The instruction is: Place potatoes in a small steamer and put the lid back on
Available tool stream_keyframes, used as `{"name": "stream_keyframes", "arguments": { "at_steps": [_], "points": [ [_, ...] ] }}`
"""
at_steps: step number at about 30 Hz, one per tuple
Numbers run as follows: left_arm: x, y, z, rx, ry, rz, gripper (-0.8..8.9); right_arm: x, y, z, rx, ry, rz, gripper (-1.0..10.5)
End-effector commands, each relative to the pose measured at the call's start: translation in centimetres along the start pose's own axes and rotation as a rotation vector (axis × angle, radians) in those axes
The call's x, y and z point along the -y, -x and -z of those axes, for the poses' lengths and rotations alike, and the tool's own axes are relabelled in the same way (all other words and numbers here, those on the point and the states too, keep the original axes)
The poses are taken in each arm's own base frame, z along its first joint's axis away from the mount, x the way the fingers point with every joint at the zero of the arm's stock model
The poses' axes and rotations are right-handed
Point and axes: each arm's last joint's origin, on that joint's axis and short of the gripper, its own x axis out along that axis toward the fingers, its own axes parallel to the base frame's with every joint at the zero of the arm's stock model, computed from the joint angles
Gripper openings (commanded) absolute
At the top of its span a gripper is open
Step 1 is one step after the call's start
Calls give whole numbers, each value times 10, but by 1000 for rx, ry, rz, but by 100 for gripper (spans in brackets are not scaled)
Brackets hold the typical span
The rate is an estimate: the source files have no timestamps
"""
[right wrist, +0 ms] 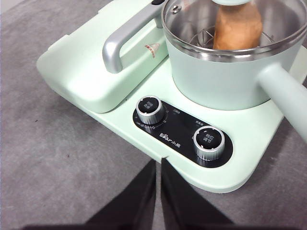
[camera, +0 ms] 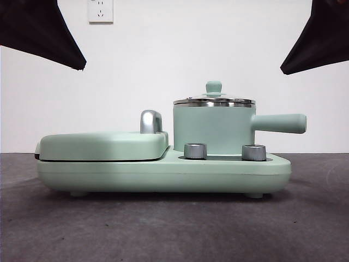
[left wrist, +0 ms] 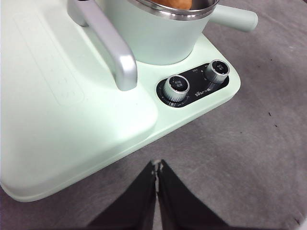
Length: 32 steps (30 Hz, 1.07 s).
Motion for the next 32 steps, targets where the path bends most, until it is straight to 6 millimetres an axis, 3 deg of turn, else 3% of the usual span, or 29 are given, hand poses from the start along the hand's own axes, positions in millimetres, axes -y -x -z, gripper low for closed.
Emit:
{"name": "stream_keyframes", "arguments": {
  "at_steps": [1, 5, 10, 14, 21, 32],
  "points": [
    [-1, 9, -2, 47, -129, -12, 6, -2, 1, -5, 21, -2, -8, 13],
    [-23, 21, 20, 206, -139, -104, 6, -2, 1, -5, 23, -2, -8, 13],
    [-60, 35, 86, 426, -51, -351, 6, -2, 1, -5, 23, -1, -8, 13],
    [-73, 39, 118, 539, 5, -498, 6, -2, 1, -5, 23, -1, -8, 13],
    [-78, 36, 134, 607, 18, -540, 6, -2, 1, -5, 23, -1, -8, 13],
    [-79, 34, 136, 584, 22, -539, 6, -2, 1, -10, 65, 11, -13, 13]
  ]
}}
